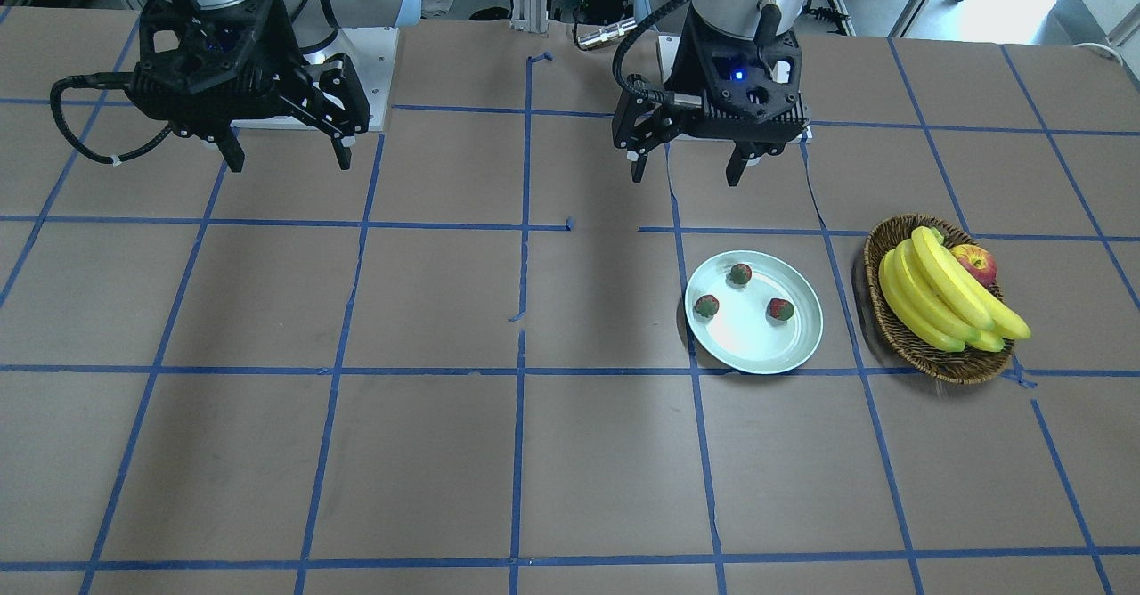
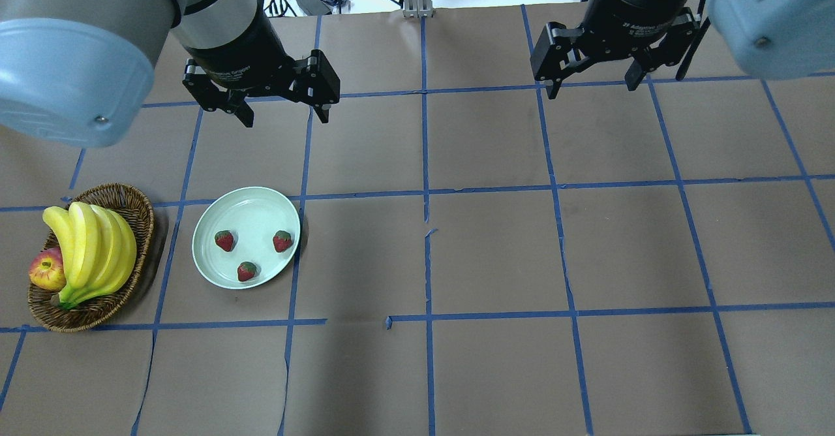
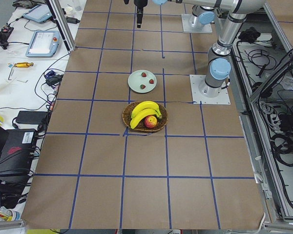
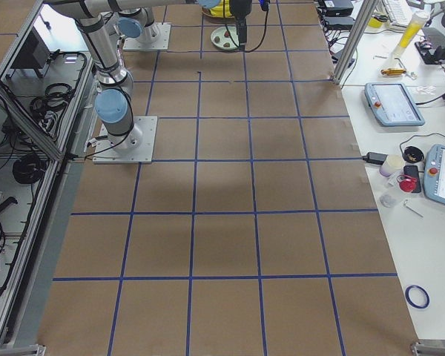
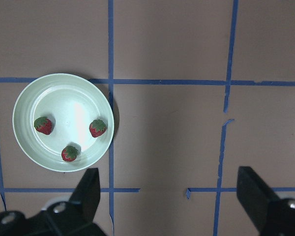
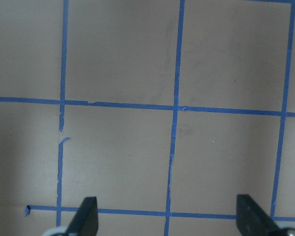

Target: Collect all strawberries into plate

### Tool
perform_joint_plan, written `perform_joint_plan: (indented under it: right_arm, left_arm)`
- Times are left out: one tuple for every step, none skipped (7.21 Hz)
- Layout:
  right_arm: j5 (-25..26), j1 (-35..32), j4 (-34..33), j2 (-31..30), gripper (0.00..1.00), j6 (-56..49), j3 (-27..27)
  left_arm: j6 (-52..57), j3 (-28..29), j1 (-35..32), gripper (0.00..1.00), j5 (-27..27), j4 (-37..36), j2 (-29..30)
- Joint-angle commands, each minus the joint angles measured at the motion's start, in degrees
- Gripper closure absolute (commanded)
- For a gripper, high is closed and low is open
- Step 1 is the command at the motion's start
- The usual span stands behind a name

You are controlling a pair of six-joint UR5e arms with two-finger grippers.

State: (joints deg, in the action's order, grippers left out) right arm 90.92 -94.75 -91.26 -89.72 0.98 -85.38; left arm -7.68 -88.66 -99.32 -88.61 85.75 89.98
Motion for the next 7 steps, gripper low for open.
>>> perform_joint_plan:
  right_arm:
    - [0.1,0.4,-0.1,0.7,0.0,-0.2,1.9]
    - [0.1,0.4,0.3,0.4,0.0,0.1,1.6]
    - [0.1,0.4,0.2,0.4,0.0,0.3,1.2]
    - [0.1,0.4,0.2,0.4,0.0,0.5,1.1]
    - [0.1,0.4,0.2,0.4,0.0,0.7,1.1]
    - [0.0,0.4,0.2,0.4,0.0,0.8,1.1]
    - [0.0,0.4,0.2,0.4,0.0,0.9,1.2]
  left_arm:
    - [2.0,-1.1,0.2,0.0,-0.4,-0.2,-0.5]
    - [2.2,-1.2,0.1,0.0,-0.4,-0.2,-0.5]
    - [2.0,-0.6,0.4,0.0,-0.4,-0.4,-0.3]
    - [1.3,0.1,1.1,0.0,-0.4,-0.3,-0.3]
    - [1.2,1.0,1.2,0.0,-0.6,-0.1,0.0]
    - [1.2,1.3,1.2,0.0,-0.7,0.2,0.2]
    - [1.3,1.2,1.2,0.0,-0.8,0.2,-0.1]
